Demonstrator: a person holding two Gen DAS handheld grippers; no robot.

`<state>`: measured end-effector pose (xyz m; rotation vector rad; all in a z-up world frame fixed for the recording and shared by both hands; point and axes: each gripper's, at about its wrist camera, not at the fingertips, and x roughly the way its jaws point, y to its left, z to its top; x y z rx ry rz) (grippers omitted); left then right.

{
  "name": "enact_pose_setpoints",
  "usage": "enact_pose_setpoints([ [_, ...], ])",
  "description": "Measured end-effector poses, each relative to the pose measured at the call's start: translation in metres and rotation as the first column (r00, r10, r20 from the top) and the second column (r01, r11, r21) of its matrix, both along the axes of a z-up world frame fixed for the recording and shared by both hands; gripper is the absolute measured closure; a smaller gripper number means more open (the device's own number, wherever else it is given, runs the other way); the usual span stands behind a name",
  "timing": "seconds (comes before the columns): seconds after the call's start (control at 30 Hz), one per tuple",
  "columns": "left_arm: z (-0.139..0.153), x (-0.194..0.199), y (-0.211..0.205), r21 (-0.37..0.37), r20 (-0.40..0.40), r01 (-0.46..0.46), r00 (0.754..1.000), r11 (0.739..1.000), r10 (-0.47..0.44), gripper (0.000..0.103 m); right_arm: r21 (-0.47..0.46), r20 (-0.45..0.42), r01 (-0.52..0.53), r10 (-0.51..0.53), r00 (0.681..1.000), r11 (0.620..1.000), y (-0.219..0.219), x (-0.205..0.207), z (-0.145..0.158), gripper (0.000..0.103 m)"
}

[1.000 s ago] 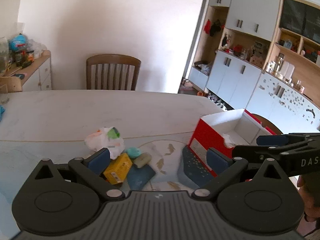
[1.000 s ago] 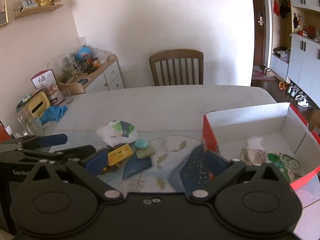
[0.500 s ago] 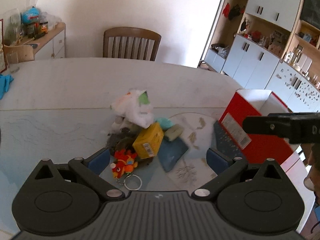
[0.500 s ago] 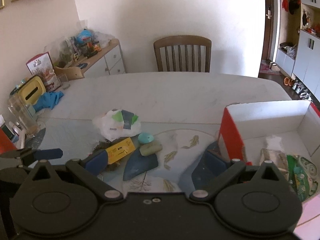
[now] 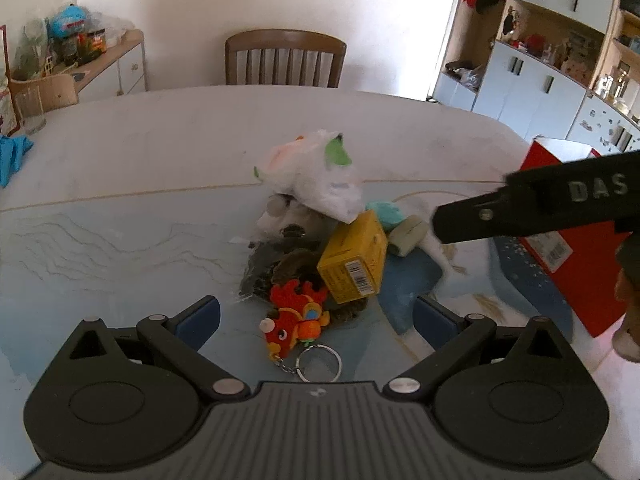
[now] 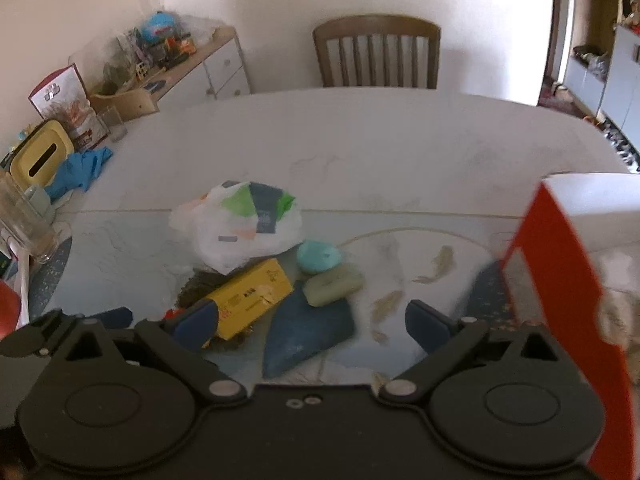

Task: Organize objects
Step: 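Withdraw both tools from the box and move toward the yellow box and red toy, then grasp the red rooster keychain with the left tool while the right tool grasps the yellow box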

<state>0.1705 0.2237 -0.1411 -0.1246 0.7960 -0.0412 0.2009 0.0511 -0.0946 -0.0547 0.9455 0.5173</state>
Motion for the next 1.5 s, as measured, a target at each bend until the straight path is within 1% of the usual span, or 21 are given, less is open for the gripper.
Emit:
enact_pose_setpoints([
  [0.17, -0.009, 0.006, 0.001, 0.007, -0.012, 0.008, 1.0, 1.0, -0.008, 0.0, 0.001, -0.04, -0.041, 0.041, 0.998, 0.999, 0.021, 0.009, -0.012, 0.005],
  [0.37, -0.015, 0.007, 0.0, 0.026, -0.006, -0.004, 1.0, 1.0, 0.004, 0.0, 0.001, -0.084, -0.04, 0.04, 0.996, 0.999, 0.034, 0.021, -0.026, 0.007],
  [0.5, -0.018, 0.007, -0.001, 0.025, -0.004, -0.005, 1.0, 1.0, 0.005, 0.001, 0.01, -0.116, -0.036, 0.037, 0.993, 0.999, 0.04, 0.027, -0.031, 0.012],
  [0.57, -0.018, 0.007, -0.001, 0.016, -0.001, -0.002, 1.0, 1.0, 0.002, 0.002, 0.019, -0.132, -0.033, 0.035, 0.991, 0.999, 0.042, 0.029, -0.033, 0.016],
  [0.63, -0.018, 0.007, -0.001, 0.012, -0.003, 0.003, 1.0, 1.0, -0.003, 0.007, 0.045, -0.163, -0.03, 0.037, 0.986, 0.999, 0.042, 0.031, -0.035, 0.022],
  [0.67, -0.018, 0.007, -0.002, 0.012, -0.006, 0.006, 1.0, 1.0, -0.006, 0.008, 0.054, -0.173, -0.028, 0.037, 0.984, 0.998, 0.041, 0.032, -0.036, 0.022],
  [0.77, -0.019, 0.007, -0.002, 0.01, -0.016, 0.01, 1.0, 1.0, -0.009, 0.017, 0.054, -0.17, -0.026, 0.035, 0.985, 0.998, 0.041, 0.03, -0.036, 0.022],
  [0.83, -0.019, 0.006, -0.002, 0.014, -0.017, 0.002, 1.0, 1.0, -0.001, 0.029, 0.057, -0.176, -0.02, 0.029, 0.984, 0.998, 0.041, 0.03, -0.036, 0.022],
  [0.9, -0.02, 0.006, -0.003, 0.022, -0.024, -0.009, 1.0, 1.0, 0.01, 0.037, 0.065, -0.201, -0.017, 0.03, 0.979, 0.998, 0.04, 0.03, -0.038, 0.026],
  [0.97, -0.02, 0.007, -0.003, 0.032, -0.034, -0.022, 0.999, 0.999, 0.023, 0.043, 0.056, -0.202, -0.017, 0.028, 0.979, 0.998, 0.041, 0.03, -0.039, 0.028],
  [1.0, -0.021, 0.007, -0.003, 0.036, -0.041, -0.027, 0.999, 0.999, 0.028, 0.049, 0.054, -0.199, -0.021, 0.031, 0.979, 0.998, 0.043, 0.029, -0.038, 0.029],
  [1.03, -0.021, 0.007, -0.003, 0.04, -0.049, -0.03, 0.998, 0.999, 0.032, 0.053, 0.056, -0.2, -0.025, 0.036, 0.979, 0.998, 0.043, 0.029, -0.038, 0.031],
  [1.1, -0.022, 0.006, -0.003, 0.042, -0.052, -0.034, 0.998, 0.999, 0.037, 0.057, 0.066, -0.205, -0.028, 0.041, 0.978, 0.997, 0.043, 0.03, -0.038, 0.036],
  [1.13, -0.022, 0.006, -0.002, 0.04, -0.055, -0.035, 0.998, 0.999, 0.037, 0.061, 0.075, -0.21, -0.03, 0.046, 0.977, 0.997, 0.042, 0.03, -0.038, 0.043],
  [1.17, -0.021, 0.006, -0.002, 0.035, -0.057, -0.034, 0.998, 0.999, 0.036, 0.063, 0.084, -0.216, -0.033, 0.051, 0.975, 0.996, 0.042, 0.031, -0.037, 0.05],
  [1.23, -0.021, 0.006, -0.002, 0.03, -0.06, -0.031, 0.998, 0.999, 0.032, 0.064, 0.093, -0.218, -0.038, 0.057, 0.974, 0.995, 0.042, 0.03, -0.034, 0.057],
  [1.3, -0.02, 0.005, -0.003, 0.034, -0.065, -0.025, 0.997, 0.999, 0.027, 0.065, 0.088, -0.217, -0.039, 0.057, 0.974, 0.995, 0.043, 0.029, -0.033, 0.06],
  [1.33, -0.019, 0.004, -0.003, 0.035, -0.067, -0.022, 0.997, 0.999, 0.024, 0.069, 0.089, -0.218, -0.035, 0.054, 0.975, 0.995, 0.043, 0.029, -0.032, 0.062],
  [1.4, -0.018, 0.002, -0.005, 0.036, -0.07, -0.012, 0.997, 0.999, 0.015, 0.073, 0.085, -0.215, -0.026, 0.044, 0.976, 0.996, 0.041, 0.027, -0.03, 0.066],
  [1.47, -0.016, 0.0, -0.007, 0.039, -0.069, 0.003, 0.998, 0.999, 0.0, 0.073, 0.076, -0.212, -0.018, 0.034, 0.977, 0.997, 0.036, 0.025, -0.03, 0.072],
  [1.5, -0.015, -0.002, -0.009, 0.044, -0.068, 0.009, 0.998, 0.999, -0.006, 0.074, 0.07, -0.213, -0.017, 0.032, 0.977, 0.997, 0.034, 0.025, -0.03, 0.073],
])
